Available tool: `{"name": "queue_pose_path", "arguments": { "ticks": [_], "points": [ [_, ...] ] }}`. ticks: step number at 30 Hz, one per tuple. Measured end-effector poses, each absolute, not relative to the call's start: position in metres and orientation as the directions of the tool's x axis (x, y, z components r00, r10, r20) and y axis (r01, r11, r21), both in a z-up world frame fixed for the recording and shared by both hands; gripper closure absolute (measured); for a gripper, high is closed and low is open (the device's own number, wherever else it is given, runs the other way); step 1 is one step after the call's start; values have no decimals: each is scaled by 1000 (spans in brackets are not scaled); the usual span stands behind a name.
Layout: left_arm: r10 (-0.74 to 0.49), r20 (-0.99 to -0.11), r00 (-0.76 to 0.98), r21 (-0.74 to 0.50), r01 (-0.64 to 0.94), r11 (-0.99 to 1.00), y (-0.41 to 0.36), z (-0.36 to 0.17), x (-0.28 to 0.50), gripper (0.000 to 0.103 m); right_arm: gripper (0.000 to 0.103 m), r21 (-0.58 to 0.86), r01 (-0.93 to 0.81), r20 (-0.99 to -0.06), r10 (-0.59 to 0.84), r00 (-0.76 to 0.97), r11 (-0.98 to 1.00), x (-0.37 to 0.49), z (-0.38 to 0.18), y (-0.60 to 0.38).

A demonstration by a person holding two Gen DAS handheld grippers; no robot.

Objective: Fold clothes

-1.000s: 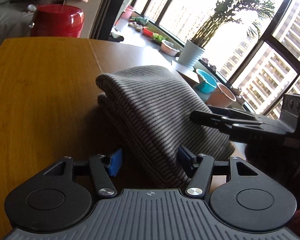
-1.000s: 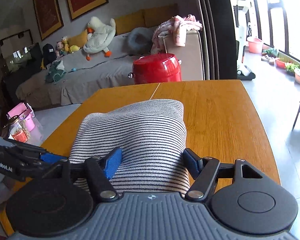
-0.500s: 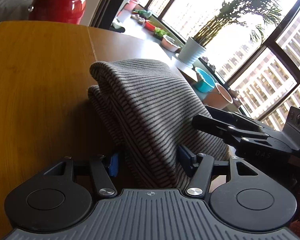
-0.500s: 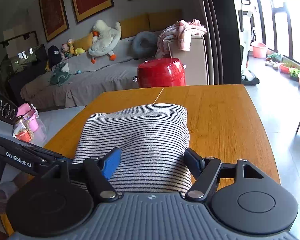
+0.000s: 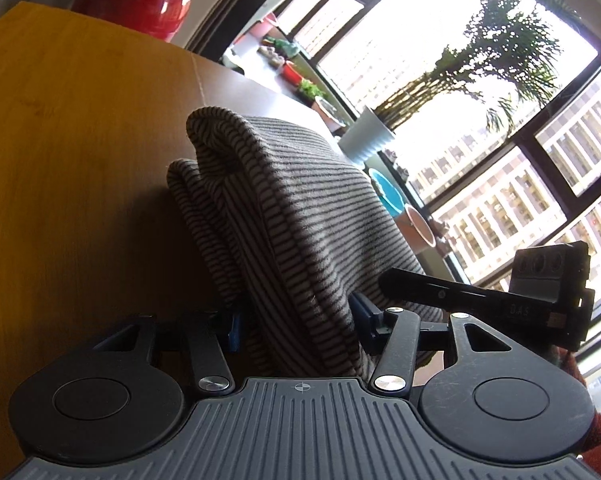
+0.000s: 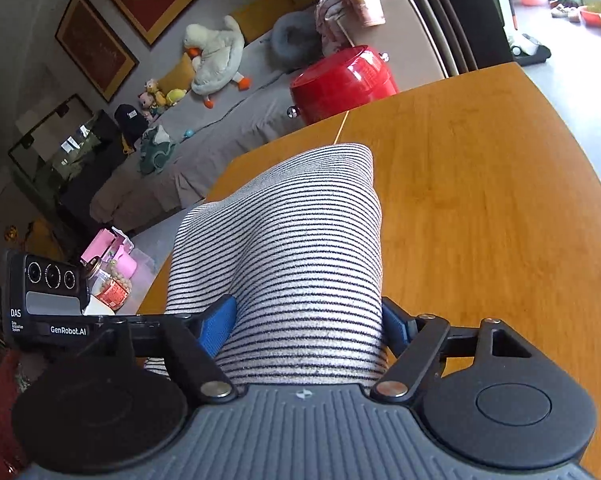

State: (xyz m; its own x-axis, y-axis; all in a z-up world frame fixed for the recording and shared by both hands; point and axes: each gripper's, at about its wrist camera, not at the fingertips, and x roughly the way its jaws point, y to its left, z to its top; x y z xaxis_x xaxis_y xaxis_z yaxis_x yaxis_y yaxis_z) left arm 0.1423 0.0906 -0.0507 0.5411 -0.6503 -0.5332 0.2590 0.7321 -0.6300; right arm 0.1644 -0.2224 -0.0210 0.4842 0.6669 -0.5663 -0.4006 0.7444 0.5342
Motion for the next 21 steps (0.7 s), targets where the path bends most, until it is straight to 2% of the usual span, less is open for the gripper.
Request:
{"name": "queue_pose_path", "arguments": {
  "ticks": [10, 16, 19, 21],
  "points": [
    [-478, -538, 694, -554, 137, 821, 169, -39, 191, 46, 28, 489, -455, -530, 667, 523, 745, 262, -28, -97],
    [-373, -533, 759, -507, 66, 860, 204, -31, 216, 44, 27, 377, -541, -518, 656, 549, 752, 283, -28, -64],
    [-318, -487, 813, -460, 71, 885, 208, -8, 206, 45, 27, 358, -564, -523, 660, 539, 744, 286, -27, -66],
    [-327, -428, 843, -487, 90, 869, 211, 6, 203, 45, 27, 345, -579, -527, 663, 532, 738, 288, -26, -67]
  ]
}}
